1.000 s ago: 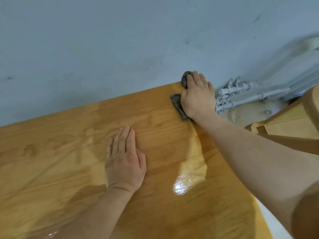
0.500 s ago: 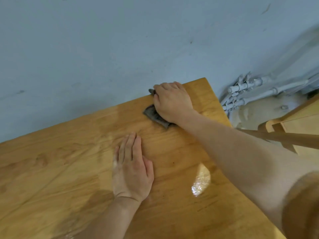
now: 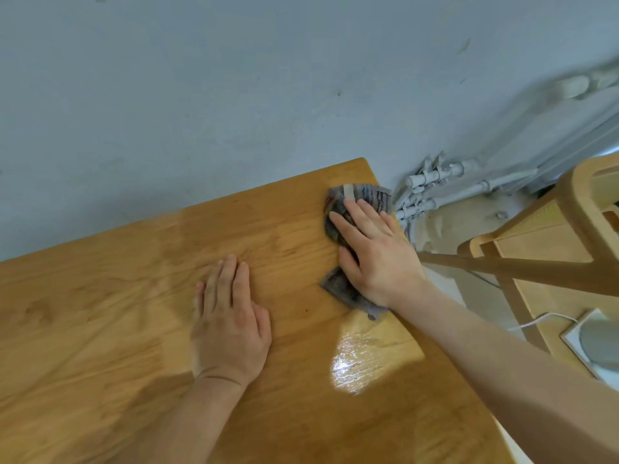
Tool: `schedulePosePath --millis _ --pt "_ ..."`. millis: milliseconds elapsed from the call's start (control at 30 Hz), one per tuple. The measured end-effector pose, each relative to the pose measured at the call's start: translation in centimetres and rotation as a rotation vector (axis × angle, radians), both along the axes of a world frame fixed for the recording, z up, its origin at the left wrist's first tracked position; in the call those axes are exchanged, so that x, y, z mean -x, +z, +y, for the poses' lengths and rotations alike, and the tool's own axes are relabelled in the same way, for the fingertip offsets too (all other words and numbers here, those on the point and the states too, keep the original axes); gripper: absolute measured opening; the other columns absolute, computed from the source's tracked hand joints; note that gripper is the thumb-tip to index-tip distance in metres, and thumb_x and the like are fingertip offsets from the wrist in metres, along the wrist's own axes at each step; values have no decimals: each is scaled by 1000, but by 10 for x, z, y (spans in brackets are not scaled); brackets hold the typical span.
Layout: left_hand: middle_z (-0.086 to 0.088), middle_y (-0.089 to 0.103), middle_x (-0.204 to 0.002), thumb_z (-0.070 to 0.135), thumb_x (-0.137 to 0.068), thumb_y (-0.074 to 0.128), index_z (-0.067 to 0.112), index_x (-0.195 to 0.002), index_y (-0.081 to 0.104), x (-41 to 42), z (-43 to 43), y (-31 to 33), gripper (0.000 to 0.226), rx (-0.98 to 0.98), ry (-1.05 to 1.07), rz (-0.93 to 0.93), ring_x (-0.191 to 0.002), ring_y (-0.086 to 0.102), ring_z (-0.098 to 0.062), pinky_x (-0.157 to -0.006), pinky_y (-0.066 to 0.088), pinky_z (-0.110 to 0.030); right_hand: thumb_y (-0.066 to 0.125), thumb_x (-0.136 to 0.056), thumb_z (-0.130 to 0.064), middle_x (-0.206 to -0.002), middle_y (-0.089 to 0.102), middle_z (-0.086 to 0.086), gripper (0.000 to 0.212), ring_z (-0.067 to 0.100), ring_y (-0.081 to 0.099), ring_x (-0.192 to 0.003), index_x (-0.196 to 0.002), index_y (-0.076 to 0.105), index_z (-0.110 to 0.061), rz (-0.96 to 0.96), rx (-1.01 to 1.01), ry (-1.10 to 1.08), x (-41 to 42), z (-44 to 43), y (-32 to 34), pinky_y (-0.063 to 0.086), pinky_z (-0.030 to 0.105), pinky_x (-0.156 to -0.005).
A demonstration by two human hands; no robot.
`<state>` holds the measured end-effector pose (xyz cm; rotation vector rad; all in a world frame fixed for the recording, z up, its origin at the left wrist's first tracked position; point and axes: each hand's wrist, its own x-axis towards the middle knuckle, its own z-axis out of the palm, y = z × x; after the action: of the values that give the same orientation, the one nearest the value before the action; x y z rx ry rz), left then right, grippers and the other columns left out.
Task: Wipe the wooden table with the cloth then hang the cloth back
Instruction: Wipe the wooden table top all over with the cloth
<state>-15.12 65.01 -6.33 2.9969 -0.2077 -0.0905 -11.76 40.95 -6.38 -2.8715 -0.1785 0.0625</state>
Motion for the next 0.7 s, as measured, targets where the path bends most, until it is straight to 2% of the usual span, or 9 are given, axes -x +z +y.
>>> schedulePosePath --millis 67,167,267,333,400,467,567,700 --pt "-14 39 -147 27 -88 29 4 -138 41 -3 0 0 57 5 6 -13 -138 30 -28 -114 22 -48 33 -93 -40 -157 32 5 56 24 26 -146 -146 40 -24 -10 28 3 -36 -2 -1 23 47 -117" --pt "-13 40 -147 27 -87 29 5 -137 41 -3 0 -1 56 7 18 -22 -138 30 -28 -115 21 -46 33 -96 -37 -160 25 6 54 24 19 -148 -149 34 -24 -4 14 -133 -91 2 -5 17 46 -119" --pt "-12 39 -147 28 -86 29 6 -138 42 -1 -1 -2 57 5 26 -18 -138 30 -27 -114 22 -46 32 -99 -36 -160 23 10 53 25 16 -148 -149 33 -20 -28 -11 -196 -85 21 -8 13 44 -120" --pt "-12 40 -147 27 -86 29 6 -137 43 1 0 -1 57 9 27 -23 -138 32 -28 -114 24 -48 33 -99 -38 -159 26 12 54 27 20 -147 -149 36 -17 -48 -3 -65 -35 37 -6 19 46 -119" --pt "-13 40 -146 27 -86 29 5 -137 43 2 0 0 57 15 20 -21 -137 33 -29 -113 25 -48 35 -98 -39 -157 31 10 53 26 26 -146 -147 41 -19 -38 7 154 30 43 -1 26 46 -117" --pt "-13 40 -147 27 -86 29 5 -138 42 2 -1 1 58 15 25 -21 -138 31 -28 -114 23 -48 39 -99 -39 -157 30 6 51 23 24 -147 -147 41 -21 9 -16 360 71 31 4 23 43 -119" --pt "-13 39 -147 26 -87 29 5 -138 42 0 -2 1 57 22 20 -23 -138 31 -28 -115 23 -47 43 -95 -37 -155 35 1 52 19 28 -145 -145 44 -23 23 -21 521 55 -3 4 23 41 -118" --pt "-12 39 -148 28 -87 28 6 -138 41 -1 -1 0 57 13 27 -30 -138 30 -27 -114 23 -47 38 -91 -37 -154 35 13 60 32 32 -142 -145 43 -11 -5 10 220 -46 -13 -3 30 51 -113"
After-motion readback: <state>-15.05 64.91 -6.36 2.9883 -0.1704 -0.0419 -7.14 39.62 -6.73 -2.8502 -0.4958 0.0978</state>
